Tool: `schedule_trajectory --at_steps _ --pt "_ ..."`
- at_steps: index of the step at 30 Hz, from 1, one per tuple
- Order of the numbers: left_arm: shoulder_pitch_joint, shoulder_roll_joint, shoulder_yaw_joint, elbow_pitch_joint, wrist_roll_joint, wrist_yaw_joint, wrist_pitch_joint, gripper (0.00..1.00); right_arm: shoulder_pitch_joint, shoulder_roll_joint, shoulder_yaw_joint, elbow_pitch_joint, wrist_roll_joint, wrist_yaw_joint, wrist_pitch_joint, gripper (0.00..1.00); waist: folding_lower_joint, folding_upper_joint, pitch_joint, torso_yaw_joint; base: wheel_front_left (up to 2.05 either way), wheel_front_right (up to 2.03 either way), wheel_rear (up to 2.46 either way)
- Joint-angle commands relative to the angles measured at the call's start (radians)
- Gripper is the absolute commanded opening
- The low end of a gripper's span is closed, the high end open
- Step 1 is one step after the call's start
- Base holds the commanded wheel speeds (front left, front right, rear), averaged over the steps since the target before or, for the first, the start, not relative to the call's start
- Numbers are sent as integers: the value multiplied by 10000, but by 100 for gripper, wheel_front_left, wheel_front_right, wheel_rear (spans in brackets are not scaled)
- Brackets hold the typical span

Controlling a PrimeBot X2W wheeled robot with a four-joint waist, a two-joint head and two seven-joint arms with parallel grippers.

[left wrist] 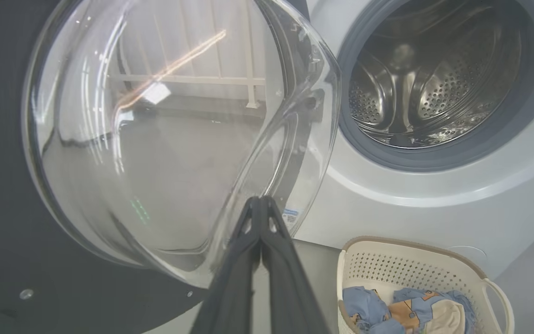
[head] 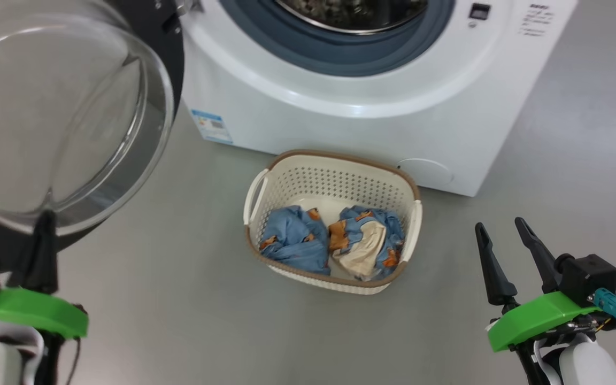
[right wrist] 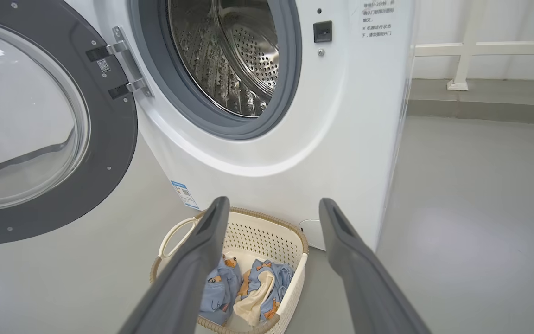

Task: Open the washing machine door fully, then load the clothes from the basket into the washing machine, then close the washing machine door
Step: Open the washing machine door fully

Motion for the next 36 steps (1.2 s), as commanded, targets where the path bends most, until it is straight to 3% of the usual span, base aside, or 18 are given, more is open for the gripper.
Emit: schedule_trajectory --at_steps 1,16,30,31,32,33,36 --pt "184 321 249 -414 53 -13 -61 0 121 104 248 -141 136 16 -196 100 -1 0 -689 -771 0 0 0" --pt "2269 -676 6 -1864 -90 234 -61 0 348 106 574 245 845 16 -774 100 -1 0 -1550 -2731 0 0 0" --pt "3105 -1234 -70 -2713 80 376 -61 0 451 106 726 478 1159 16 -1072 100 -1 0 -1668 -3328 0 0 0" --pt "3152 -1278 -84 -2754 75 361 -61 29 453 106 727 487 1165 16 -1086 100 -1 0 -1659 -3342 0 0 0" --pt "3192 -1321 -91 -2790 75 350 -61 71 455 106 725 492 1171 16 -1098 100 -1 0 -1642 -3351 0 0 0" --pt "3226 -1363 -91 -2813 76 342 -61 100 457 106 719 500 1175 16 -1110 100 -1 0 -1626 -3354 0 0 0" --pt "3284 -1469 -66 -2818 115 321 -61 100 459 106 704 542 1186 16 -1144 100 -1 0 -1604 -3354 0 0 0"
